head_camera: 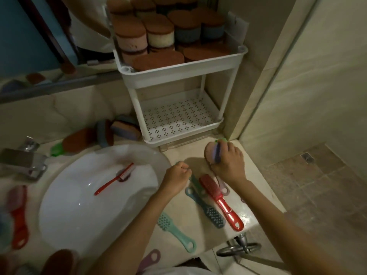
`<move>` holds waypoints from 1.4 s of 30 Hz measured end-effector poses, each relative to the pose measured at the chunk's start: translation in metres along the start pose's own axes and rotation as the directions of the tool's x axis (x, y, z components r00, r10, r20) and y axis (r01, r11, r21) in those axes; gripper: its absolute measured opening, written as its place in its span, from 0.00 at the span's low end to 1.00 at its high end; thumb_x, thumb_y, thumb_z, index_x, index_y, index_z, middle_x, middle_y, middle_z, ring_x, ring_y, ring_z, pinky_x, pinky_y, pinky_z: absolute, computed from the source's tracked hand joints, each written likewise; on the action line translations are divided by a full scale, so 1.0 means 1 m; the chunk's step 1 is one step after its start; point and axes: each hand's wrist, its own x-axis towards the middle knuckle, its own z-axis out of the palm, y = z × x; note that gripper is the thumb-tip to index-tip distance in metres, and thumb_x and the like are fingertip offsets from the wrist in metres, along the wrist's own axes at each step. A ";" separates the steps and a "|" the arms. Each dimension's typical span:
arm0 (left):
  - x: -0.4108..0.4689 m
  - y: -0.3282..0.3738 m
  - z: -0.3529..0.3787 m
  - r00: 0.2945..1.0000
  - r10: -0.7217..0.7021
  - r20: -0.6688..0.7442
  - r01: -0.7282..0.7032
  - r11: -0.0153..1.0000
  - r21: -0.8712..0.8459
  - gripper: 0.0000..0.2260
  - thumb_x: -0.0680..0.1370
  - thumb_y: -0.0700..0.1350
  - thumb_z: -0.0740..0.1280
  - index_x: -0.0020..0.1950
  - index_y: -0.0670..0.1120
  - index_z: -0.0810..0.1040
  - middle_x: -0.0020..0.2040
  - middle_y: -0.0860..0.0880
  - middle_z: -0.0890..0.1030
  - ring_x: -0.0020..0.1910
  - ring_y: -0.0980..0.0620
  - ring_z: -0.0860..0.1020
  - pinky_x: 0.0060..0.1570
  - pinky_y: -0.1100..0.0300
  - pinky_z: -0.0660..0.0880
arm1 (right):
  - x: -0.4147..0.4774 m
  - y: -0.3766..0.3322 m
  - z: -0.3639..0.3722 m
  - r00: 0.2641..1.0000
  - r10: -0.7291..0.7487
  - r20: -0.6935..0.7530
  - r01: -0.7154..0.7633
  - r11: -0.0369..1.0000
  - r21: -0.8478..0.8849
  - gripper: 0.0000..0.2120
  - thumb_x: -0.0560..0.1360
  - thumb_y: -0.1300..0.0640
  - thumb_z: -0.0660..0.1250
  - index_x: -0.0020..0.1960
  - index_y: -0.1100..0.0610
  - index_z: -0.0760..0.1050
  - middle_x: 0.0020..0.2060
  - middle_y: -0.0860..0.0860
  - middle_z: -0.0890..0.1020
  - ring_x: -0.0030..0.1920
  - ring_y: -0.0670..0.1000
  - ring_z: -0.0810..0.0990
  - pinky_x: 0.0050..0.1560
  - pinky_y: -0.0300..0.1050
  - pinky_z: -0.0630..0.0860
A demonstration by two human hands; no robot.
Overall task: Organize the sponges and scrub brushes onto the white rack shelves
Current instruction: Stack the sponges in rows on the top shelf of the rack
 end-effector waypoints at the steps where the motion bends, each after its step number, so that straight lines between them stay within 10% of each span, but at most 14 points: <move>1: -0.003 -0.003 -0.006 1.000 -0.018 -0.015 0.017 0.999 -0.052 0.14 0.78 0.43 0.62 0.63 0.42 0.73 0.59 0.44 0.79 0.58 0.46 0.76 0.55 0.58 0.72 | -0.002 -0.018 -0.002 1.000 0.008 0.022 -0.011 0.989 0.148 0.35 0.67 0.54 0.73 0.68 0.59 0.62 0.61 0.57 0.72 0.60 0.58 0.72 0.61 0.52 0.71; 5: -0.017 -0.038 -0.042 0.982 -0.156 -0.108 0.132 0.970 -0.202 0.17 0.77 0.40 0.62 0.66 0.45 0.71 0.61 0.44 0.77 0.58 0.46 0.76 0.57 0.56 0.75 | -0.008 -0.080 0.008 0.973 0.013 0.229 -0.137 0.833 0.536 0.38 0.60 0.59 0.76 0.65 0.57 0.61 0.54 0.54 0.72 0.55 0.56 0.75 0.55 0.53 0.75; 16: -0.135 -0.187 -0.110 0.662 -0.513 -0.547 0.530 0.836 -0.142 0.20 0.77 0.41 0.63 0.68 0.42 0.69 0.66 0.41 0.73 0.66 0.43 0.71 0.63 0.51 0.69 | -0.057 -0.226 0.089 0.742 -0.413 0.528 0.061 0.826 0.561 0.39 0.53 0.56 0.81 0.58 0.52 0.63 0.51 0.47 0.74 0.51 0.50 0.74 0.45 0.41 0.75; 22: -0.172 -0.243 -0.100 0.647 -0.640 -0.415 0.715 0.698 0.037 0.40 0.73 0.54 0.69 0.76 0.43 0.51 0.77 0.43 0.55 0.75 0.43 0.58 0.71 0.50 0.60 | -0.081 -0.260 0.105 0.650 -0.505 0.568 0.170 0.826 0.538 0.43 0.57 0.53 0.81 0.63 0.51 0.60 0.58 0.50 0.72 0.58 0.52 0.72 0.54 0.44 0.73; 33: -0.163 -0.209 -0.124 0.710 -0.547 -0.443 0.622 0.783 0.030 0.37 0.70 0.52 0.71 0.73 0.45 0.59 0.71 0.43 0.66 0.71 0.43 0.64 0.70 0.47 0.64 | -0.058 -0.248 0.071 0.746 -0.471 0.471 0.216 0.840 0.498 0.35 0.56 0.42 0.80 0.54 0.50 0.64 0.52 0.47 0.70 0.52 0.48 0.72 0.45 0.39 0.74; 42: -0.115 -0.055 -0.212 0.816 -0.037 -0.576 0.185 0.962 0.201 0.39 0.70 0.50 0.71 0.76 0.48 0.56 0.69 0.42 0.66 0.69 0.42 0.65 0.68 0.51 0.63 | 0.004 -0.226 -0.057 0.848 -0.529 -0.019 0.490 0.771 0.408 0.24 0.60 0.56 0.79 0.51 0.54 0.70 0.48 0.46 0.72 0.50 0.48 0.71 0.47 0.38 0.67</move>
